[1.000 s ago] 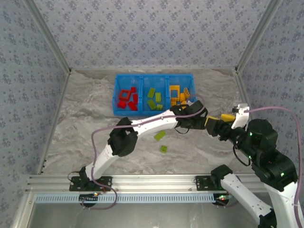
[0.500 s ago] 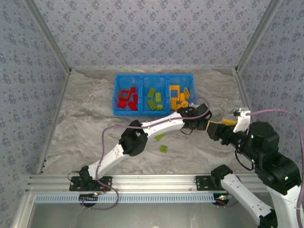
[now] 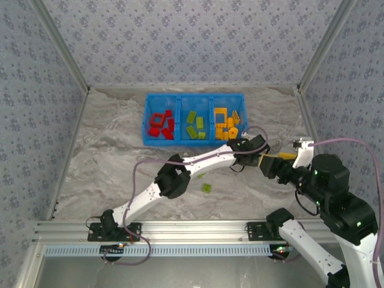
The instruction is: Sort the legos into containers by color
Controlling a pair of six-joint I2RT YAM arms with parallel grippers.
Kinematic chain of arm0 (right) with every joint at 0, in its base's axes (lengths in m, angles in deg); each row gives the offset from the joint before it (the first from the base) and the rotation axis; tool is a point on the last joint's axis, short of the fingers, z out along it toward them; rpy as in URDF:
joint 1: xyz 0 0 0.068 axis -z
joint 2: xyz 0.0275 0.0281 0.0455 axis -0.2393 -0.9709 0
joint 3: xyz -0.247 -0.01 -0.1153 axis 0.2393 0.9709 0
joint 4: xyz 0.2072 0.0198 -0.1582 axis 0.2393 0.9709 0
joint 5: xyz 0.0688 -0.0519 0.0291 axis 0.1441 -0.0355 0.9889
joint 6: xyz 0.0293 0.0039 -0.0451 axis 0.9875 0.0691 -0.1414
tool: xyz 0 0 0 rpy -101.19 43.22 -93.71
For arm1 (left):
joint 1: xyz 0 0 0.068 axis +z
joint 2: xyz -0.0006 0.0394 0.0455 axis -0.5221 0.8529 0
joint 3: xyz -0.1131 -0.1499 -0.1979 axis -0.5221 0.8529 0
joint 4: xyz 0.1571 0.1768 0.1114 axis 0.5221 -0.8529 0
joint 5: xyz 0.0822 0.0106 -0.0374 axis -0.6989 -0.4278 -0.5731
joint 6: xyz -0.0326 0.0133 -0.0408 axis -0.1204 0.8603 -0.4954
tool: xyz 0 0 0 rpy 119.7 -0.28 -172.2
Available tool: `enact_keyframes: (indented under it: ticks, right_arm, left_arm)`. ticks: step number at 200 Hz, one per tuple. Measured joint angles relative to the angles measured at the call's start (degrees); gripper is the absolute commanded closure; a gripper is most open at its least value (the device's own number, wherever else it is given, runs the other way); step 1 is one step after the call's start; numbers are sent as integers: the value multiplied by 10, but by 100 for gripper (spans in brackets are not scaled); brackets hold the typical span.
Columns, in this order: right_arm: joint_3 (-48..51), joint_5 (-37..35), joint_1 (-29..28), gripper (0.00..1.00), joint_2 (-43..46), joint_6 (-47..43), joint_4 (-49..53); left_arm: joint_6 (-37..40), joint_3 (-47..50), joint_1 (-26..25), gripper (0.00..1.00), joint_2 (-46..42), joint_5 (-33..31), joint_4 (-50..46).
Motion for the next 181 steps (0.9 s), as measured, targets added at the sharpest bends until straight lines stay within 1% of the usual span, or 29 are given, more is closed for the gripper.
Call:
enact_keyframes:
  ticks: [35,48,61,82,100,117,138,151,169,181]
  right_arm:
    - [1,0,0,26,0,-2,0]
    - [1,0,0,25,0,-7,0]
    - [1,0,0,24,0,-16,0]
    - [0,2,0,23,0,-31,-4]
    - [1,16,0,23,-1,-46,-14]
    - [3,40,0,24,-7,-57,-34]
    - [20,76,-6,25,-32,-66,-72]
    - [42,83,-31,25,-59,-68,-101]
    - [73,54,-113,24,-108,-77,-141]
    - [83,21,-191,24,-153,-88,-166]
  left_arm:
    - [10,7,-4,70,-5,-16,1]
    - [12,40,-10,70,-26,-22,4]
    - [12,97,-16,71,-64,-25,10]
    - [11,211,-23,71,-161,-27,26]
    - [5,329,-25,71,-280,-27,49]
    - [-1,416,-16,71,-395,-27,57]
    - [-5,503,21,71,-522,-25,68]
    - [-6,553,57,71,-586,-23,69]
    - [-3,617,121,71,-646,-13,68]
    - [2,648,170,71,-664,2,64]
